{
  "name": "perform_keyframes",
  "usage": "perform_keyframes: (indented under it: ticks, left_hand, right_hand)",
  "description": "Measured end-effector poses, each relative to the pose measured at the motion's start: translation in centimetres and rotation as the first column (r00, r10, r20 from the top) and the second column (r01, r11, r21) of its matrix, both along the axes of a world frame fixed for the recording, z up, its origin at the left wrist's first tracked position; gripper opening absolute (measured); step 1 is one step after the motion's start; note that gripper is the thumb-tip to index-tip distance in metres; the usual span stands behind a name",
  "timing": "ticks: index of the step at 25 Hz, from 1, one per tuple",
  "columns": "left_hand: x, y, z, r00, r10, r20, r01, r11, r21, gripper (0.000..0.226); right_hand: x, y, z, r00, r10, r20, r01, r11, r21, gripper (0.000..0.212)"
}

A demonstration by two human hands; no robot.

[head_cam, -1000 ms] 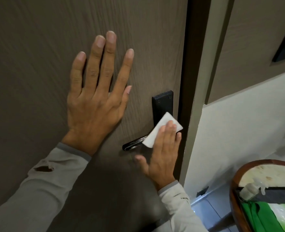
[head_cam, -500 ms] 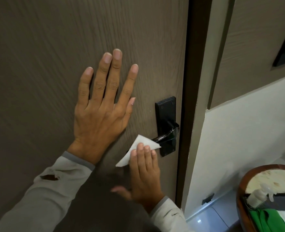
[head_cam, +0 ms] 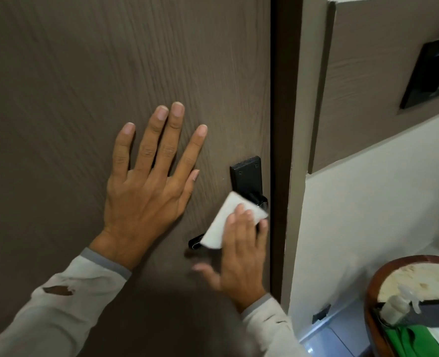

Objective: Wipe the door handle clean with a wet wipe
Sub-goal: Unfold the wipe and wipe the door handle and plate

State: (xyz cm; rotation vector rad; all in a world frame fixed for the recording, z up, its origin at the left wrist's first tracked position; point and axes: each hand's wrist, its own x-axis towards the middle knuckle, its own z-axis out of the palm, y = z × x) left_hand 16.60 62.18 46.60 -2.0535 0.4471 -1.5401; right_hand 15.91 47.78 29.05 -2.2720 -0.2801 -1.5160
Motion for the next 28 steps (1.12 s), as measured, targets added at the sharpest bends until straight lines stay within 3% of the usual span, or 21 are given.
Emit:
perform_keyframes:
  ticks: [2,5,7,9,11,15,19,24,28]
  left_hand:
    - [-0.1,-0.1,-0.2,1.000,0.003,0.003,-0.003,1.000,0.001,0.060]
    - [-0.1,0.2,-0.5,1.000,0.000,0.002,0.000,1.000,0.004,0.061]
    - [-0.1,0.3,-0.7,1.000,0.001,0.005,-0.001,1.000,0.008,0.061]
    - [-0.1,0.3,-0.6,1.000,0.008,0.010,-0.008,1.000,0.013,0.061]
    - [-0.1,0.2,-0.6,1.000,0.013,0.005,-0.013,1.000,0.020,0.061]
    - [-0.2,0.4,-0.8,1.000,0.010,0.011,-0.010,1.000,0.015,0.062]
    - [-0.1,0.4,-0.6,1.000,0.005,0.000,-0.005,1.000,0.018,0.062]
    - [-0.1,0.2,-0.8,1.000,0.002,-0.009,-0.002,1.000,0.023,0.062]
    - [-0.2,0.4,-0.8,1.000,0.003,0.007,-0.003,1.000,0.009,0.063]
  right_hand:
    - [0.1,-0.7,0.7,0.999,-0.027,-0.041,0.032,0.990,0.138,0.101]
    - [-2.2,2.8,-1.3,0.992,0.123,-0.013,-0.123,0.992,-0.022,0.104]
    - [-1.2,1.5,-0.9,0.994,0.109,0.007,-0.108,0.992,-0.060,0.102]
    - [0.6,-1.3,0.7,1.000,0.030,-0.009,-0.028,0.992,0.120,0.101]
    - [-0.2,-0.9,0.8,0.996,0.074,-0.042,-0.061,0.966,0.251,0.103]
    - [-2.3,2.9,-0.7,0.984,0.179,-0.015,-0.176,0.980,0.095,0.109]
    - [0.2,0.0,1.8,0.991,0.135,0.015,-0.132,0.925,0.357,0.105]
    - [-1.1,1.3,-0.2,0.981,0.194,-0.005,-0.189,0.961,0.202,0.112]
    - [0.1,-0.2,1.6,0.968,0.246,0.046,-0.243,0.875,0.418,0.106]
